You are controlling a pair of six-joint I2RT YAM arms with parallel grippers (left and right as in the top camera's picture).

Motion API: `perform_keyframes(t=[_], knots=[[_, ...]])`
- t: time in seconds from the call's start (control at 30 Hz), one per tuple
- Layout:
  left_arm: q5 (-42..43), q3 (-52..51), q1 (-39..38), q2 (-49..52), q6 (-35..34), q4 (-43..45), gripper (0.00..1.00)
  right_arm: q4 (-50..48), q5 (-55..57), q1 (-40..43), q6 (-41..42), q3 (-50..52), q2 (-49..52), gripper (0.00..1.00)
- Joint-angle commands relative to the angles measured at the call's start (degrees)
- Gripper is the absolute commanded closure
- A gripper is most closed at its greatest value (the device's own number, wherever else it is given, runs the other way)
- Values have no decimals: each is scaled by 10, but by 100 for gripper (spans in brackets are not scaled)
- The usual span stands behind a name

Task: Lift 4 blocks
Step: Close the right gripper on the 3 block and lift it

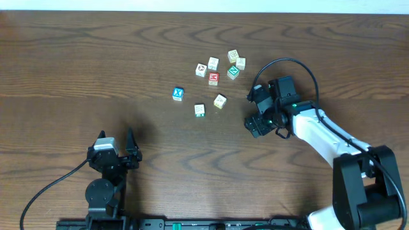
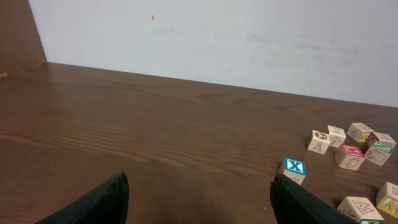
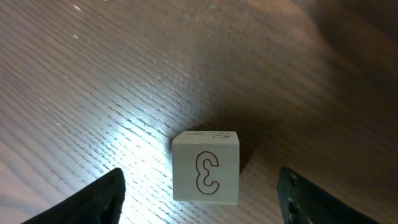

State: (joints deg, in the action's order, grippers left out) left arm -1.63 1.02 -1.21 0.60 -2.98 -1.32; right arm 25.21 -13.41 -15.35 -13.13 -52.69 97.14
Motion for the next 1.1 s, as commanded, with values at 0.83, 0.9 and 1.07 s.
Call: perform_keyframes(t=[0.83, 0.9, 1.07], knots=[[-7, -8, 3, -3, -1, -27, 27, 3, 49, -28, 28, -9, 14, 48], [-7, -8, 3, -3, -1, -27, 27, 1, 50, -28, 28, -9, 18, 48], [-7, -8, 3, -3, -1, -27, 27, -10, 82, -28, 50, -9, 28, 48]])
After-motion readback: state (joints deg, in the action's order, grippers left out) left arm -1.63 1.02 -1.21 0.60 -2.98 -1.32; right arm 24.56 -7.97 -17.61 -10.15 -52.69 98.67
